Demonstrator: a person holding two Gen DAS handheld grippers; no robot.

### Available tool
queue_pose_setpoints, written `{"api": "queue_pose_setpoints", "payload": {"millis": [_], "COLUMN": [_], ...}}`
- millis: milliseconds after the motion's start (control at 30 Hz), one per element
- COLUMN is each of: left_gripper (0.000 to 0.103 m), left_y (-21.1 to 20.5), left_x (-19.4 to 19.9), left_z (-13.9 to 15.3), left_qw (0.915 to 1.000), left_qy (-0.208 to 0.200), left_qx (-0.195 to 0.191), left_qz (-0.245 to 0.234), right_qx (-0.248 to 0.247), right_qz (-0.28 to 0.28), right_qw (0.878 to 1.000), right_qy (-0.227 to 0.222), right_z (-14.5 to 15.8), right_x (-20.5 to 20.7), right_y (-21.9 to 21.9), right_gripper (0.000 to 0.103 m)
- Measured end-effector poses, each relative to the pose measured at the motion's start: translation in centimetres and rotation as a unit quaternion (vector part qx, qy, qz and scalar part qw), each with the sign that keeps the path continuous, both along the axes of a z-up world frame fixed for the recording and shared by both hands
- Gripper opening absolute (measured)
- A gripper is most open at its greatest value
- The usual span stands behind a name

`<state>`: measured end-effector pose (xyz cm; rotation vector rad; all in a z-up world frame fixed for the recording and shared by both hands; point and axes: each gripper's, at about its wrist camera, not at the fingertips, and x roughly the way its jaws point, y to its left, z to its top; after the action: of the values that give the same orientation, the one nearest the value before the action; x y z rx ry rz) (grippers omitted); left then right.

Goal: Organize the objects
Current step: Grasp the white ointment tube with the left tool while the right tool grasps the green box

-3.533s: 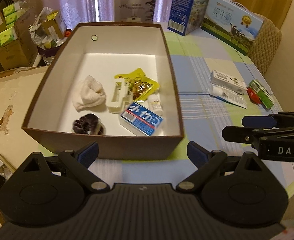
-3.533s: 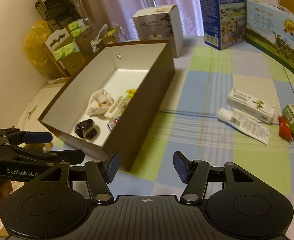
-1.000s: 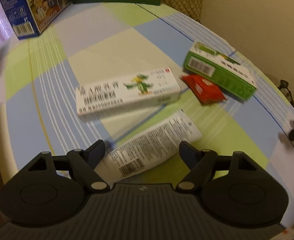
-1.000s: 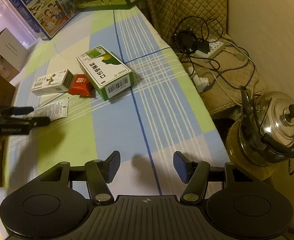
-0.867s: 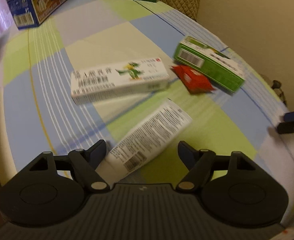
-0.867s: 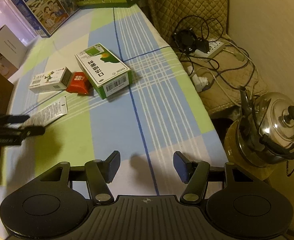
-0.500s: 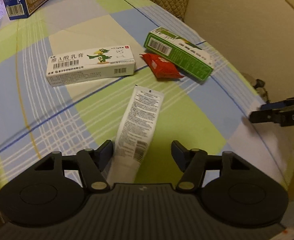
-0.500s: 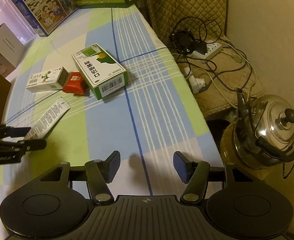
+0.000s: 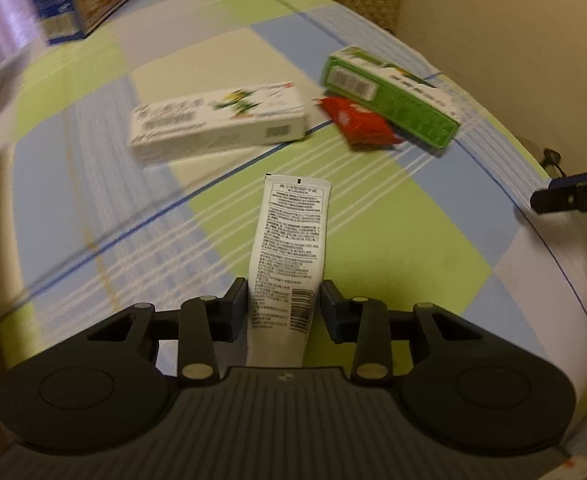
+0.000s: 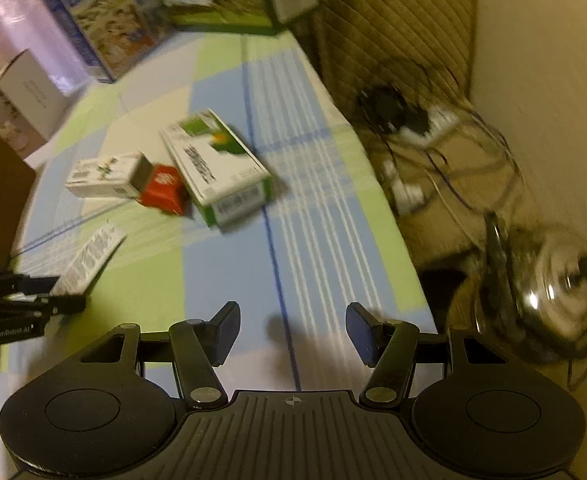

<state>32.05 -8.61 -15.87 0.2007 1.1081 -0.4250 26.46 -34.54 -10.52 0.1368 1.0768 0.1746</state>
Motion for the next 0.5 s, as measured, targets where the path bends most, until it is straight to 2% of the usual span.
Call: {"api": "queue_pose_setpoints", "payload": {"millis": [167,300,367,500], "left_gripper": [0.034,0.034,0.034,0.034], "left_y": [3.2,5.5,6.3,6.8], "left_x": [-1.0,-1.1,-0.9,-0.8], "left_z": [0.2,0.3,0.4,0.4], "left_qw": [0.9962,0.9876,0.9836,0.9802], "left_qy": [0.0,0.003,0.006,0.01], "left_qx": [-0.005,-0.007,-0.009,-0.016], "left_qz": [0.087,0.157,0.18,0.197], "right_qx": [-0.007,-0.009,-0.015,-0.039], "right_qz": [0.054,0.092,0.122,0.163], "right_qw": [0.998,0.994,0.99,0.983], "right_qy": [-0.043,-0.064,-0.07,-0.077], "right_z": [0.6,0.2,-0.1,-1.3], "right_x": [2.2,4.5,5.6,7.7], "right_y": [1.6,2.7,3.5,4.7], "right_gripper": [0.056,0.056,0.056,0.062]}}
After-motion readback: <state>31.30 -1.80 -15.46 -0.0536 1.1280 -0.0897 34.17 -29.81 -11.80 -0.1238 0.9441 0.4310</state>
